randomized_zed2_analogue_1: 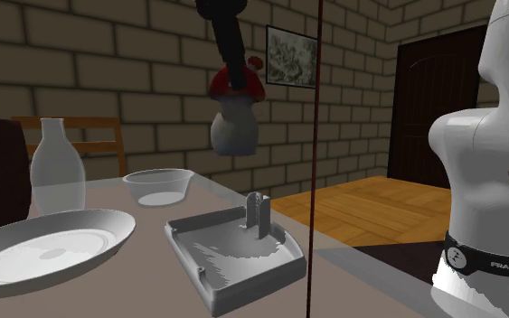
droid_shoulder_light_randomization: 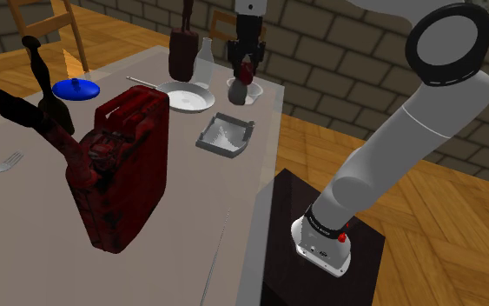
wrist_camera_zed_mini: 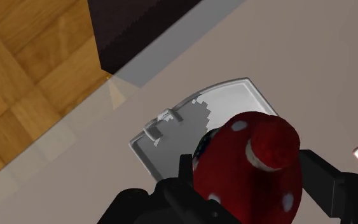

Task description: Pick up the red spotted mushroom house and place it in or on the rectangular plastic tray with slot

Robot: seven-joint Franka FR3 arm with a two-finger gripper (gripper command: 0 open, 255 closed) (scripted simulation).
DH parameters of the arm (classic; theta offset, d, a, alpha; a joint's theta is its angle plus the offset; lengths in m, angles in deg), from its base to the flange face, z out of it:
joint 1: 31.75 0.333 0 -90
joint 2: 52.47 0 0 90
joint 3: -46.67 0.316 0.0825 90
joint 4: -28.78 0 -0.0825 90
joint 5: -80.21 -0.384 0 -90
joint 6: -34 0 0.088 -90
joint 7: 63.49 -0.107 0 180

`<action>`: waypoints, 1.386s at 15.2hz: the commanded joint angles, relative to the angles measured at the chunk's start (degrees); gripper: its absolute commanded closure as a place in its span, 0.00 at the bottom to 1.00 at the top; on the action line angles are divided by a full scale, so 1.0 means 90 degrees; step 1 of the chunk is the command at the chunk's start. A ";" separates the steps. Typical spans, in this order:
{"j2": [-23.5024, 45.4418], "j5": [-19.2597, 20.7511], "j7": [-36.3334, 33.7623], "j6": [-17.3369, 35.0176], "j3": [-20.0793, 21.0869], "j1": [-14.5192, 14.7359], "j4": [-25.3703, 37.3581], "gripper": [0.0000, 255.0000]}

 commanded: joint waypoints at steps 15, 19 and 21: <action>0.0068 0.0012 0.0055 0.1341 -0.0019 -0.0016 -0.1268 1.00; 0.0100 0.0011 0.0058 0.1542 -0.0020 -0.0016 -0.1438 1.00; 0.0100 0.0011 0.0058 0.1542 -0.0020 -0.0016 -0.1438 1.00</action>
